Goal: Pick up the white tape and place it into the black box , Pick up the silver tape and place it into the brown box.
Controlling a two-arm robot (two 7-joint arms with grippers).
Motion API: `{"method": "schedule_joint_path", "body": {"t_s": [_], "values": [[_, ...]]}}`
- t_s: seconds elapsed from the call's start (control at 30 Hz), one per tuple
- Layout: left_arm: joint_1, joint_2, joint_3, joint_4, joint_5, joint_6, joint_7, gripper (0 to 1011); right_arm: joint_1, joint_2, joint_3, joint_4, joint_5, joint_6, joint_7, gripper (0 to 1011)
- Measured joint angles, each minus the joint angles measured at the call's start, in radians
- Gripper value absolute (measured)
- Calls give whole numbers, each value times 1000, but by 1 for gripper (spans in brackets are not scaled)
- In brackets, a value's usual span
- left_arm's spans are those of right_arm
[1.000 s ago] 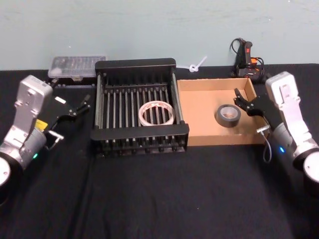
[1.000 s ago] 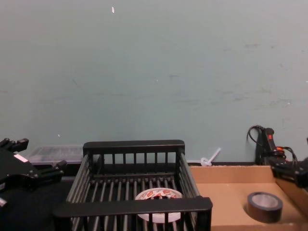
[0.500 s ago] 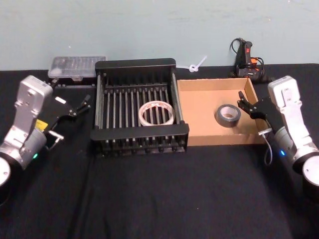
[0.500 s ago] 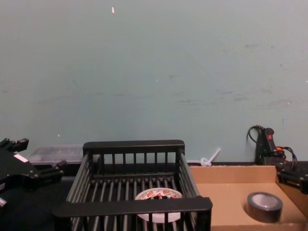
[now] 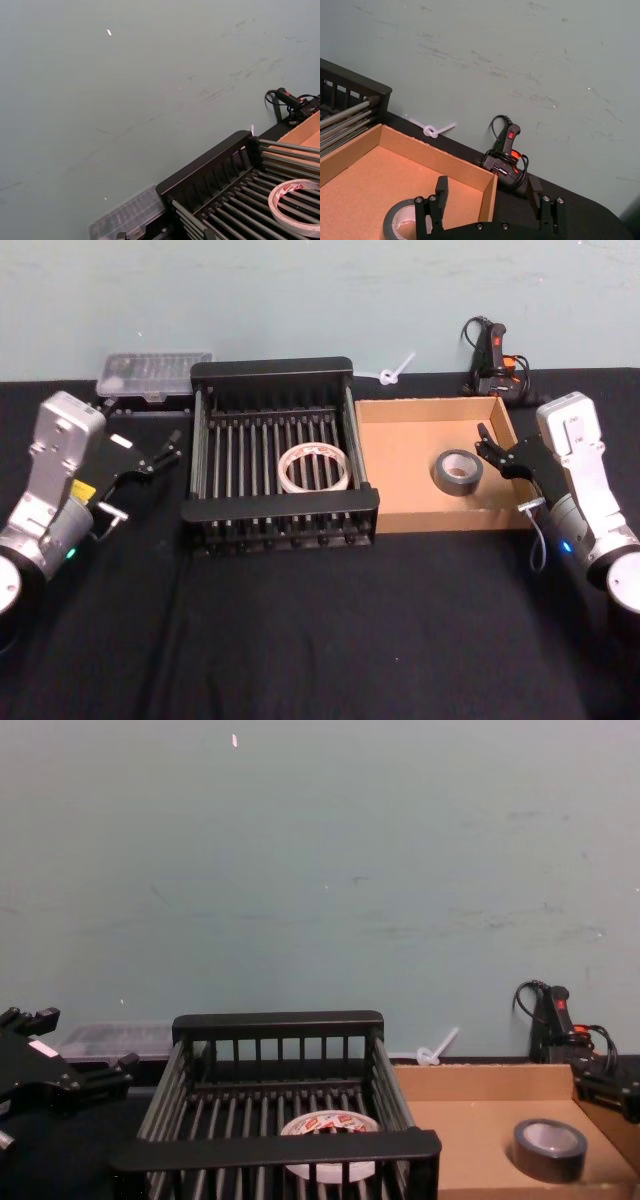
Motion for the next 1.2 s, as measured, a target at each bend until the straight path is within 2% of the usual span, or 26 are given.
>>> {"method": "schedule_joint_path", "body": {"t_s": [1.2], "values": [[0,0,0,0,0,0,0,1001,1,1,-1,-1,2,0,2,1002]]}}
